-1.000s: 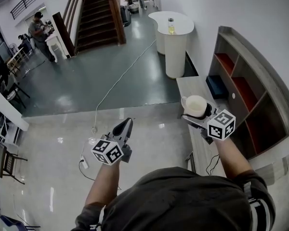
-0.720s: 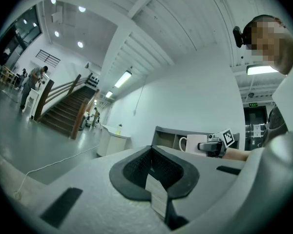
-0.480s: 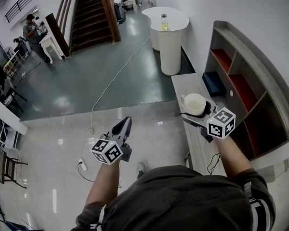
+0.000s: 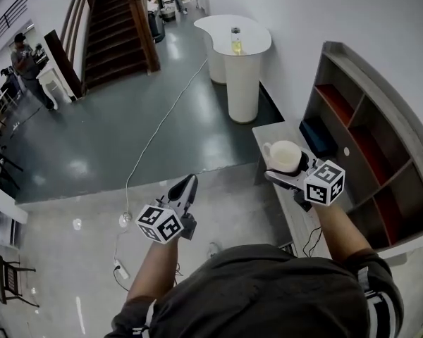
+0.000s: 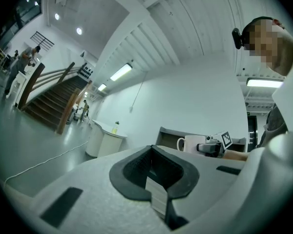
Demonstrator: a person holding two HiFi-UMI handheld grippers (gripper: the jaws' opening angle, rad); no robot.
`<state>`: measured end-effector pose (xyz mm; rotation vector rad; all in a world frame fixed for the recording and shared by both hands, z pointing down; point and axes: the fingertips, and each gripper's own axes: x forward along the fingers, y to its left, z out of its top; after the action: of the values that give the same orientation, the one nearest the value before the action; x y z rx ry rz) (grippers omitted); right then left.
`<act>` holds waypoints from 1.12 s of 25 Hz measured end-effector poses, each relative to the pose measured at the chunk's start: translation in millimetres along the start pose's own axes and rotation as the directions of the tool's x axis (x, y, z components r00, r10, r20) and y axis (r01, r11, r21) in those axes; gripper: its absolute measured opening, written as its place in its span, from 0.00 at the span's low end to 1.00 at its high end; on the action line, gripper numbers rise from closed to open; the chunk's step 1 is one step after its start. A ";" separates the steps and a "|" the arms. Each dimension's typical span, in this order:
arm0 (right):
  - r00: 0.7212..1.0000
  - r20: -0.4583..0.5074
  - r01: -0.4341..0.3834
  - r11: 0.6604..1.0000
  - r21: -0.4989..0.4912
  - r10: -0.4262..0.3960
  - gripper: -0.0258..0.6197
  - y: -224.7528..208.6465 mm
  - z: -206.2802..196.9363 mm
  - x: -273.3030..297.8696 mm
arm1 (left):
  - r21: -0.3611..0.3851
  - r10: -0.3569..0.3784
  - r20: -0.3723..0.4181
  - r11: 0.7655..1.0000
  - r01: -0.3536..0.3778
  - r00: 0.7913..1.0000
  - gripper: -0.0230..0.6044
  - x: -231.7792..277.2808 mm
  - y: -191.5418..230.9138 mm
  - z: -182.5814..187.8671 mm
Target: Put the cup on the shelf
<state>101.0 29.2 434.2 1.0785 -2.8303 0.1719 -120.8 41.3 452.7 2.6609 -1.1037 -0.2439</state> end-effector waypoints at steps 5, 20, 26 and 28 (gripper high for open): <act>0.999 0.037 0.014 1.000 -0.004 -0.014 0.72 -33.0 35.9 90.0 | 0.020 -0.065 -0.026 0.998 0.065 0.998 0.04 43.9 86.9 40.1; 0.999 0.048 0.025 1.000 0.014 -0.025 0.72 -143.3 67.6 231.9 | 0.000 -0.086 -0.071 0.996 0.086 0.994 0.04 147.8 242.6 74.8; 0.998 0.059 -0.034 0.999 0.008 0.034 0.72 -211.0 75.1 232.7 | 0.027 -0.028 -0.055 0.999 0.029 0.998 0.04 208.7 240.9 75.0; 0.996 0.058 -0.072 0.997 0.007 0.071 0.72 -241.3 76.4 241.2 | 0.017 0.008 -0.036 1.000 -0.007 0.999 0.04 236.8 246.5 74.7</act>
<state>78.5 -318.8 408.9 1.0000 -2.9241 0.1628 -139.2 -307.8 439.5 2.6648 -1.1099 -0.1854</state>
